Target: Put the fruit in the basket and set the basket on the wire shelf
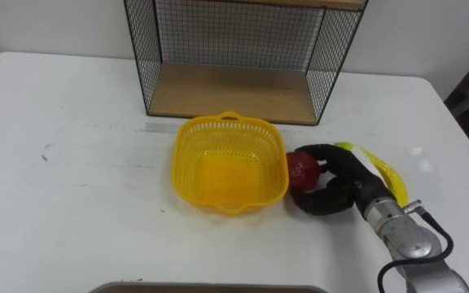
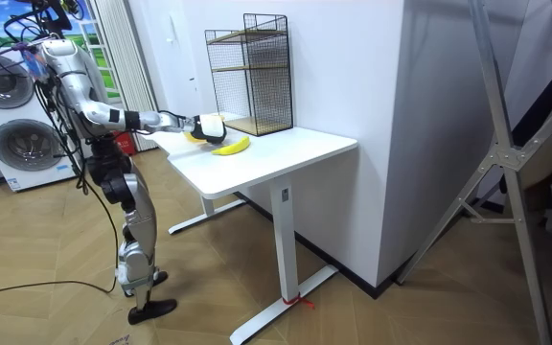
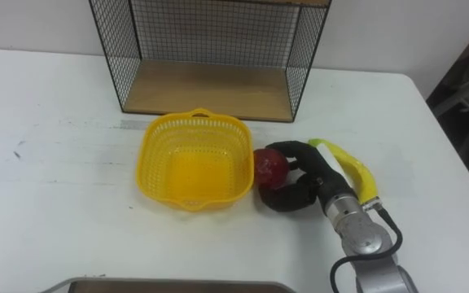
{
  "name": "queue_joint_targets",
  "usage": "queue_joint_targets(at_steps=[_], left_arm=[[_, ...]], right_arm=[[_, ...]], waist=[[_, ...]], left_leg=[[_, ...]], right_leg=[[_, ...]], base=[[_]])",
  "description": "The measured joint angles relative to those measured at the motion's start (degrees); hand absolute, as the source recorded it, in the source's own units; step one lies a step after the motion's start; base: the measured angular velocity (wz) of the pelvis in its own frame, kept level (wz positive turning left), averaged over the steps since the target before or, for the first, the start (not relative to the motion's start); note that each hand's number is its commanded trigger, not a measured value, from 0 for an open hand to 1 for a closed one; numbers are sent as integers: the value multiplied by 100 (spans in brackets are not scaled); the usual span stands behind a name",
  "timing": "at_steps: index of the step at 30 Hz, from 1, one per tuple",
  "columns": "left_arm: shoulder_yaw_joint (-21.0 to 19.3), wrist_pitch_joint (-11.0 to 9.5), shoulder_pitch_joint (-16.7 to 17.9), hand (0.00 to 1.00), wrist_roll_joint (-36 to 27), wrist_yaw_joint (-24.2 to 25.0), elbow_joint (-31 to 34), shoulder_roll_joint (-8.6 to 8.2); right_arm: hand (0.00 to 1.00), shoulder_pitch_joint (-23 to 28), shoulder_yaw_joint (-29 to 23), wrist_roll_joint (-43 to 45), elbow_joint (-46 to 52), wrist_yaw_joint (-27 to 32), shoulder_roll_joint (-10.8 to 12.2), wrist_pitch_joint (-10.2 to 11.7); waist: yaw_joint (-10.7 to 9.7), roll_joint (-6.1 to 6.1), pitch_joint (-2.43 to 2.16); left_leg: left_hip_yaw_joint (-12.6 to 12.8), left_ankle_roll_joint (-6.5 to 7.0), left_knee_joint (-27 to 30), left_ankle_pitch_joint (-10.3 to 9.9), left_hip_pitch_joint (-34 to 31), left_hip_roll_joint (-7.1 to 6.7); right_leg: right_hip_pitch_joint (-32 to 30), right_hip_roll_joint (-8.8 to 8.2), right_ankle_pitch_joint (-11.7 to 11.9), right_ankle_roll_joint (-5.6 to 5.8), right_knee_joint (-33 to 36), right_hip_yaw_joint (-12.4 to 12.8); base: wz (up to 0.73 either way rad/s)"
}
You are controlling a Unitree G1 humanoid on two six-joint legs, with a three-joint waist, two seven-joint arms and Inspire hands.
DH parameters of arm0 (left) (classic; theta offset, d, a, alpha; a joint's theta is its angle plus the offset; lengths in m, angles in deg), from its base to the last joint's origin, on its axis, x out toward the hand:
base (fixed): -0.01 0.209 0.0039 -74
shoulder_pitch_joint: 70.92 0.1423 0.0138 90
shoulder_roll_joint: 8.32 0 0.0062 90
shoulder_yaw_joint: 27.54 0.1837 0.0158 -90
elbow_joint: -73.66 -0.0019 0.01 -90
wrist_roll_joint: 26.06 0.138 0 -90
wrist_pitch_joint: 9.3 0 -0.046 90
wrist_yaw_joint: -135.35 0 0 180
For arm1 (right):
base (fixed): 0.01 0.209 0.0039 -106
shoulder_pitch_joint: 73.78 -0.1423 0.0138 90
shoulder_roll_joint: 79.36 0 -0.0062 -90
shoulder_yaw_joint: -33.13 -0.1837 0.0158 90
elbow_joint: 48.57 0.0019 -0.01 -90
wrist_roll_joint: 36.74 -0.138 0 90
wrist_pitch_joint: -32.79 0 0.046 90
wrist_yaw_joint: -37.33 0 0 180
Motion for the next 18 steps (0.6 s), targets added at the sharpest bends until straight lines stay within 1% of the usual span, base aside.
queue_joint_targets(at_steps=[5,11,13,14,18], left_arm=[[-9,-6,3,0,1,48,-6,0],[-17,-10,54,0,0,45,1,1],[-20,-14,48,0,-2,44,1,1],[-19,-16,42,0,0,44,1,0],[-20,-20,37,0,-2,43,2,-1]], right_arm=[[100,0,57,-87,0,-2,-2,0],[100,1,55,-337,-5,29,-3,-1],[100,1,55,-521,-14,48,-2,-1],[100,2,56,-543,-18,49,-2,-1],[100,67,57,-1128,-38,135,22,-2]], waist=[[14,0,6],[-5,32,27],[-14,41,33],[-13,30,26],[-14,38,32]], left_leg=[[-2,0,7,0,2,0],[-21,0,8,0,-4,-6],[-26,0,0,0,0,-6],[-28,0,-3,0,-1,-6],[-10,0,-18,0,-2,-7]], right_leg=[[-3,-3,6,4,2,-9],[-22,-7,7,7,-2,-15],[-22,-6,7,7,-3,-13],[-22,-5,7,7,-4,-12],[-9,-4,8,8,-7,-1]], base=[[0],[0],[0],[0],[0]])
